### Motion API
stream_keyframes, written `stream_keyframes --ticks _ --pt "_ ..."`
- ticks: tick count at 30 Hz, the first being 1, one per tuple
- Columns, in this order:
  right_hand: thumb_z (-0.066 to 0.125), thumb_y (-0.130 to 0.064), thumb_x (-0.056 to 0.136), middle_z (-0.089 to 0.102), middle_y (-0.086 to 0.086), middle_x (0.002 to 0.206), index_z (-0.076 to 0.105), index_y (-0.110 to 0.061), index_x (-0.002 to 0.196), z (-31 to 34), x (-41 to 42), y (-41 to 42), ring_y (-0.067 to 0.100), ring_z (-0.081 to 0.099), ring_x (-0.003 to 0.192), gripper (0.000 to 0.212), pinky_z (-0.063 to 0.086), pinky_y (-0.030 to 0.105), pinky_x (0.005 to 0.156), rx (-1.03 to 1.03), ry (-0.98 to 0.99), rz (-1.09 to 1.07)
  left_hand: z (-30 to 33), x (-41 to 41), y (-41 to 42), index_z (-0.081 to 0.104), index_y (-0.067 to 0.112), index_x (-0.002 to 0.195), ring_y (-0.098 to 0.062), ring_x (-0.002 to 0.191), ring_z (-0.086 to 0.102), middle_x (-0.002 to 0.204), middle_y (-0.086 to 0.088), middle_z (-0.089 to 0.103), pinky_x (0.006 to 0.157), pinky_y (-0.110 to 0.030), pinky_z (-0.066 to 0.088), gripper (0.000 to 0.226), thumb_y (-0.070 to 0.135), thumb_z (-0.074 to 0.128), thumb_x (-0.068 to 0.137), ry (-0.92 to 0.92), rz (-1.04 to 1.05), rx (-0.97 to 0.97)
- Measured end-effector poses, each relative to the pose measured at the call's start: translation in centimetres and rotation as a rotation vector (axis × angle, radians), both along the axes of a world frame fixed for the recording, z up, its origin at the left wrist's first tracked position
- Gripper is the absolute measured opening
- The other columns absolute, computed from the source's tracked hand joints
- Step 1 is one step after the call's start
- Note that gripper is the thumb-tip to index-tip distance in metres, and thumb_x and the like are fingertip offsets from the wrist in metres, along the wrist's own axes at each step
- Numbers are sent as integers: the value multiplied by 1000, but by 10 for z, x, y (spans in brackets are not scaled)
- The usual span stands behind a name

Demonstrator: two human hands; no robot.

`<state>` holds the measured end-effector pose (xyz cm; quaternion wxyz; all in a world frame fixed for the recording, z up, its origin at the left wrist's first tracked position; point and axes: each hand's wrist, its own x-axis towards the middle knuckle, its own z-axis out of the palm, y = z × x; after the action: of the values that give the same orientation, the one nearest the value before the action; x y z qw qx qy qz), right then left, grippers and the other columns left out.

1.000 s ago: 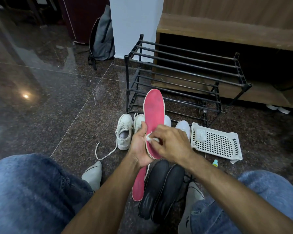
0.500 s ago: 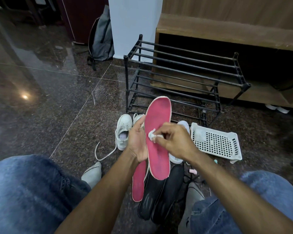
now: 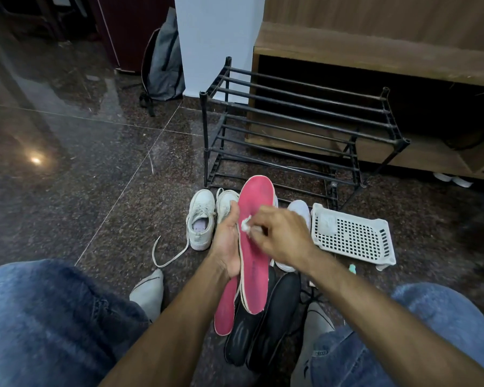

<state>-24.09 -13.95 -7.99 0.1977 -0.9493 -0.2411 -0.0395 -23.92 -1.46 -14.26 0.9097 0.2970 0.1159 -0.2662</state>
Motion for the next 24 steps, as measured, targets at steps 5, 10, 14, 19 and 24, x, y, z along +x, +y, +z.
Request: stream_keyframes --ticks 5,10,14,19,24 --pt "54 -31 92 62 -5 95 71 -22 94 -6 -4 -3 23 62 92 19 39 31 61 -116 -67 9 -5 -9 -8 64 10 118 -27 93 67 103 -14 68 89 -40 52 71 68 35 90 41 -23 43" --pt "53 -33 94 63 -7 108 70 -26 108 7 39 -11 21 59 105 23 41 31 75 -81 -78 -277 -9 -19 -15 66 15 120 -24 65 63 90 -12 70 65 -35 50 67 67 36 91 -9 -76 119" --pt "58 -35 90 65 -9 103 73 -27 98 4 26 -6 23 62 98 18 42 31 73 -13 -34 -185 3 -15 -13 74 11 101 -23 81 66 94 -12 68 78 -39 51 50 52 46 92 -11 18 34" --pt "63 -33 86 67 -12 100 74 -30 95 -7 16 -8 19 64 95 14 50 36 74 51 26 -124 9 -6 -10 69 9 108 -25 85 65 92 -11 68 81 -37 50 55 56 48 90 15 -35 79" --pt "55 -35 92 63 -10 105 71 -28 105 2 27 -8 21 61 100 22 42 31 70 -73 -60 -179 3 -11 -13 59 10 124 -20 62 66 79 -8 68 55 -30 55 58 57 38 96 37 -13 146"
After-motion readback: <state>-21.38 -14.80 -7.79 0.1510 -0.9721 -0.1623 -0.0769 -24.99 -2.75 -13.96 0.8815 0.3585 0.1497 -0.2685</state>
